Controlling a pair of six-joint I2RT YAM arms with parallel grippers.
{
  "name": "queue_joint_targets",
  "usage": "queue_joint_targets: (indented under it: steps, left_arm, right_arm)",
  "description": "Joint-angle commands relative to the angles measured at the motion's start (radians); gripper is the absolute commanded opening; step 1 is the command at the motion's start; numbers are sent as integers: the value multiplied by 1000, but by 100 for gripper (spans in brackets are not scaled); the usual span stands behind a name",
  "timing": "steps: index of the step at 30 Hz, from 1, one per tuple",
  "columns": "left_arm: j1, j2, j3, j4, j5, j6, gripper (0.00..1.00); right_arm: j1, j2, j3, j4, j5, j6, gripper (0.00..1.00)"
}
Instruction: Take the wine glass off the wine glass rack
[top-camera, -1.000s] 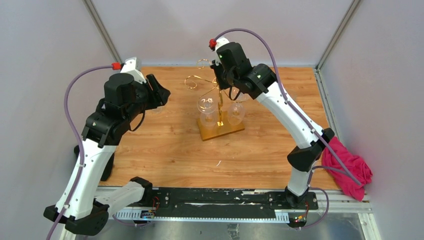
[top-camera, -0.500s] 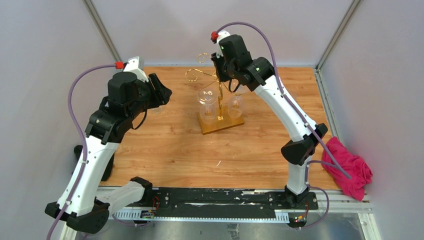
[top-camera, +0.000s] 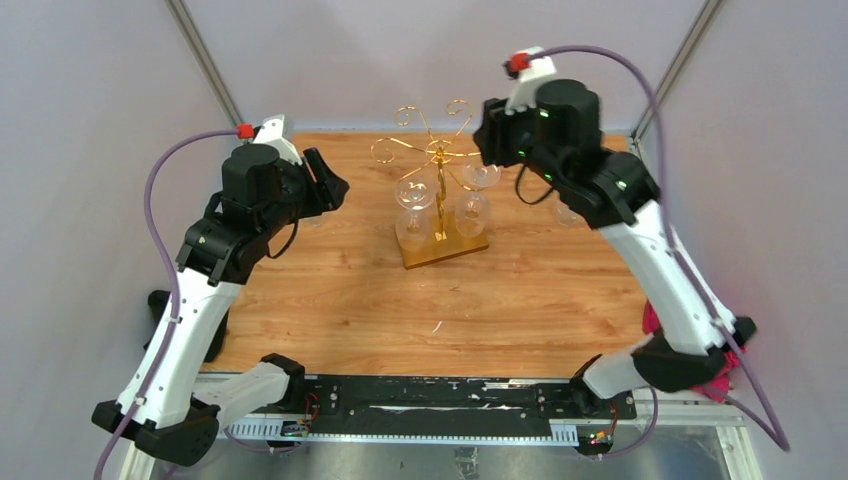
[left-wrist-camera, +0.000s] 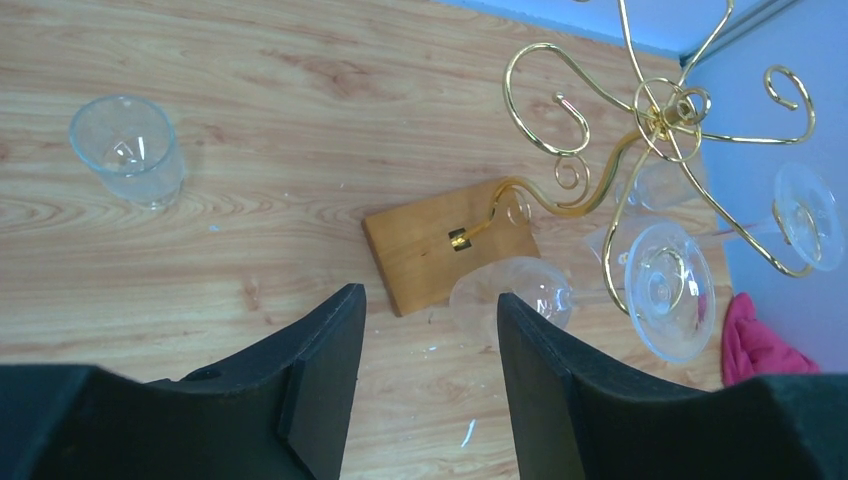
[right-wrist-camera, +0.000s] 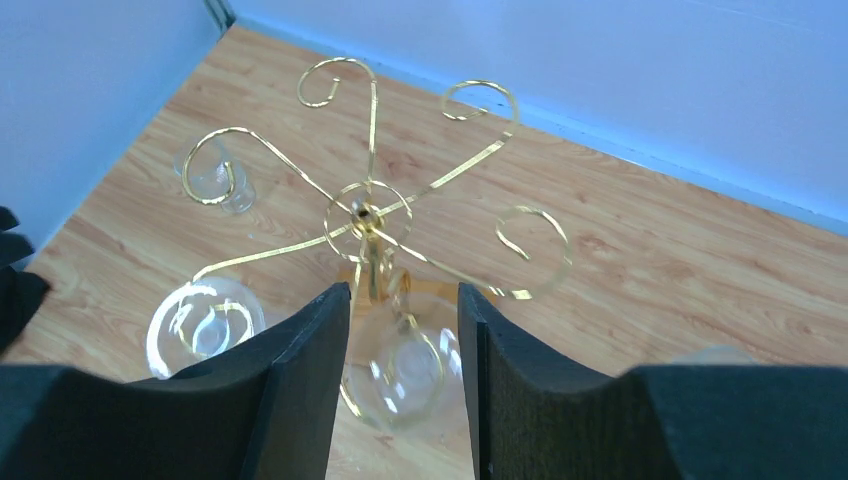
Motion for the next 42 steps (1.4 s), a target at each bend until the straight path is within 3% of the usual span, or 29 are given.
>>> queue_joint_targets:
  steps: [1, 7, 11, 15, 28, 42]
  left_arm:
    - [-4, 1, -13, 33, 31, -9, 58]
    - [-4, 1, -29, 90, 105, -28, 60]
    - [-4, -3, -31, 109, 141, -43, 60]
    - [-4, -15, -31, 116, 153, -48, 60]
    - [-4, -20, -20, 104, 139, -44, 61]
    - [-4, -18, -29, 111, 135, -48, 60]
  right_arm:
    - [-67, -206, -148, 57, -18, 78, 49]
    - [-250, -434, -424, 161, -409, 282, 53]
    - [-389, -466, -546, 276, -670, 443, 52]
    - [-518, -478, -713, 507, -872, 641, 52]
    - [-567, -390, -796, 648, -967, 753, 50]
    - [-566, -330, -816, 637, -964, 712, 46]
